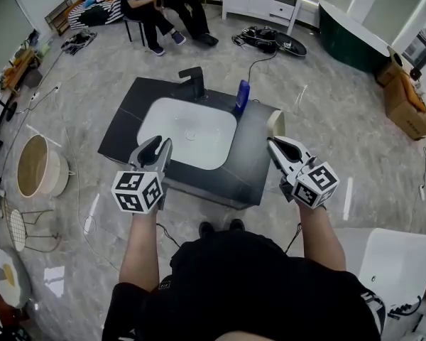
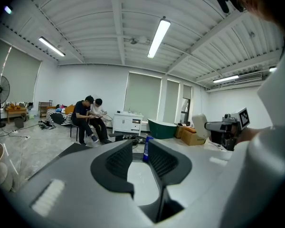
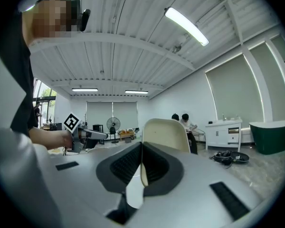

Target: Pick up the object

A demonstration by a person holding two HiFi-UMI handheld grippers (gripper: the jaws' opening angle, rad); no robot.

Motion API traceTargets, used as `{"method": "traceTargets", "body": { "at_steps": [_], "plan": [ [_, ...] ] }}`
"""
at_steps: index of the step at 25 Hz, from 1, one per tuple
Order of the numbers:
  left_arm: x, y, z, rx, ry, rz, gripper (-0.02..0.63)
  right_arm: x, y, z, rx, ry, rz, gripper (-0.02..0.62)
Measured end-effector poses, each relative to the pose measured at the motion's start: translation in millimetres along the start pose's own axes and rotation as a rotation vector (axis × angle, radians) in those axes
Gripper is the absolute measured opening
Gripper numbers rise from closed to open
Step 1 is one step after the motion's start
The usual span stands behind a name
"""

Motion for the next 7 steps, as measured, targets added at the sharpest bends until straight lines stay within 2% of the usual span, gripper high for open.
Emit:
{"method": "traceTargets", "body": {
  "at_steps": [7],
  "plan": [
    [3, 11, 4, 0.018, 0.003, -0.019, 0.109, 2, 15, 11, 0.033, -0.008, 0.017, 0.021]
  ]
}}
Point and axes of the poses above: the fingertips, and each gripper's own axes: z backward along the fingers, x to its right, y out of its top, the point moved 1 cm from there along z, backward along the fingers, and after that the axes turned 6 degrees about -x, right-handed, at the moved point
